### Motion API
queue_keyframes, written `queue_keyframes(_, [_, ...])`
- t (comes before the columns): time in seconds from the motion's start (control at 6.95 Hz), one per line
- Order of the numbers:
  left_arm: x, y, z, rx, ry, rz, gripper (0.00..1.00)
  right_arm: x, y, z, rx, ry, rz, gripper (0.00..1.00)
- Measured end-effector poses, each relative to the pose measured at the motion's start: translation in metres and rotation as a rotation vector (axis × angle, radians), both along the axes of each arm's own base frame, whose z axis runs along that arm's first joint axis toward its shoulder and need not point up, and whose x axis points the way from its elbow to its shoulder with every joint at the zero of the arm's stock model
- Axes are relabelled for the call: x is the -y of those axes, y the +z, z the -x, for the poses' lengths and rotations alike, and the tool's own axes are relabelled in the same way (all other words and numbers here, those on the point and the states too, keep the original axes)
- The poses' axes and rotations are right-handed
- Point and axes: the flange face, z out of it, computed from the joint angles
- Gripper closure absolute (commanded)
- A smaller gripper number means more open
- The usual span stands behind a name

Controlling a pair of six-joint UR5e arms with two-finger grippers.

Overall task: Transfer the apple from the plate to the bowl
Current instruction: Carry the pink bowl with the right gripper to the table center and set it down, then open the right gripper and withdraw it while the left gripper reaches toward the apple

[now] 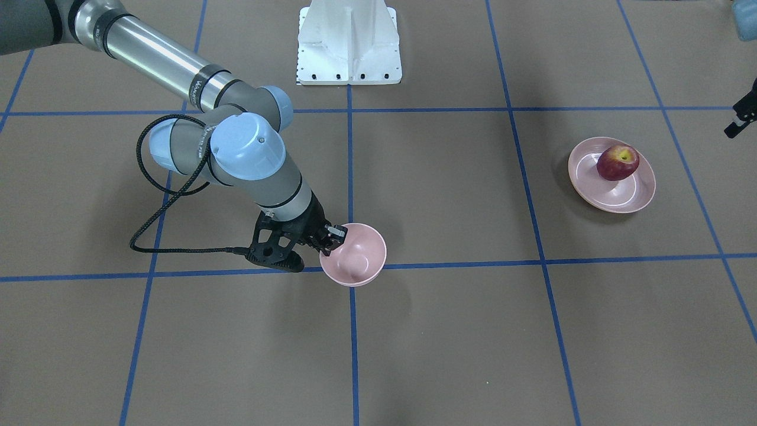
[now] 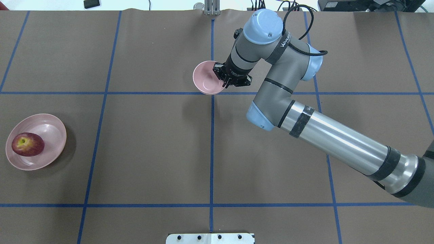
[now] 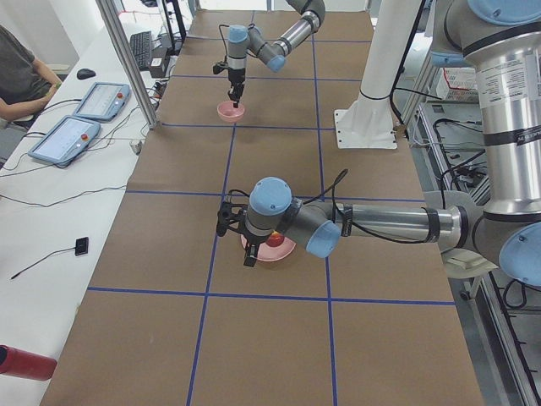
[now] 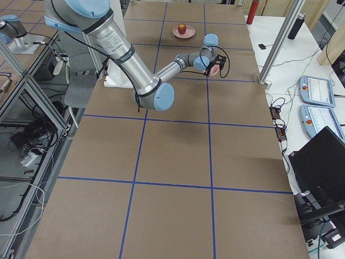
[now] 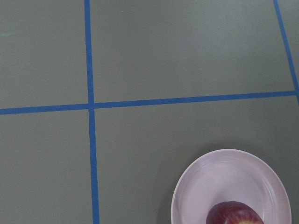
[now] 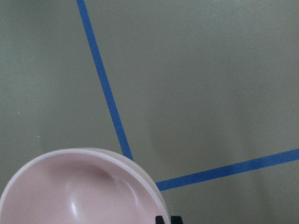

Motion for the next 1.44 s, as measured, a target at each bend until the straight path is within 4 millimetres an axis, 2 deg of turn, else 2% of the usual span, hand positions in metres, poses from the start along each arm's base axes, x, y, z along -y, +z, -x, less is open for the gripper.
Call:
queue_keyframes(0.14, [0.000, 0.000, -0.002, -0.003, -0.004, 0.011, 0.02, -0.002, 0.004, 0.003, -0.005, -0.007, 0.003, 1.00])
queue_keyframes(0.29, [0.000, 0.000, -0.006, -0.007, -0.004, 0.024, 0.02, -0.005, 0.010, 0.005, -0.010, -0.012, 0.007, 0.68])
queue_keyframes(0.43, [0.002, -0.002, -0.015, -0.010, 0.006, 0.033, 0.02, -0.007, 0.014, 0.006, -0.015, -0.013, 0.012, 0.14])
queue_keyframes(0.58, [0.006, -0.007, -0.029, -0.015, 0.017, 0.048, 0.02, -0.008, 0.016, 0.007, -0.019, -0.011, 0.017, 0.00])
queue_keyframes(0.72, [0.009, -0.012, -0.045, -0.019, 0.029, 0.063, 0.02, -0.007, 0.017, 0.006, -0.022, -0.011, 0.020, 0.00])
queue_keyframes(0.86, [0.010, -0.016, -0.064, -0.005, 0.036, 0.076, 0.02, -0.002, 0.014, -0.007, -0.020, -0.008, 0.029, 0.00])
queue_keyframes(1.01, [0.009, -0.018, -0.085, 0.022, 0.032, 0.098, 0.02, 0.007, 0.020, -0.045, 0.000, -0.012, 0.045, 0.00])
queue_keyframes(1.15, [0.003, -0.017, -0.102, 0.034, 0.035, 0.121, 0.02, 0.007, 0.047, -0.113, 0.033, -0.038, 0.040, 0.00])
queue_keyframes(1.3, [-0.006, -0.014, -0.115, 0.033, 0.046, 0.128, 0.02, -0.013, 0.086, -0.183, 0.047, -0.066, -0.010, 0.00])
queue_keyframes(1.44, [-0.014, -0.014, -0.128, 0.024, 0.057, 0.126, 0.02, -0.044, 0.125, -0.240, 0.036, -0.094, -0.069, 0.00])
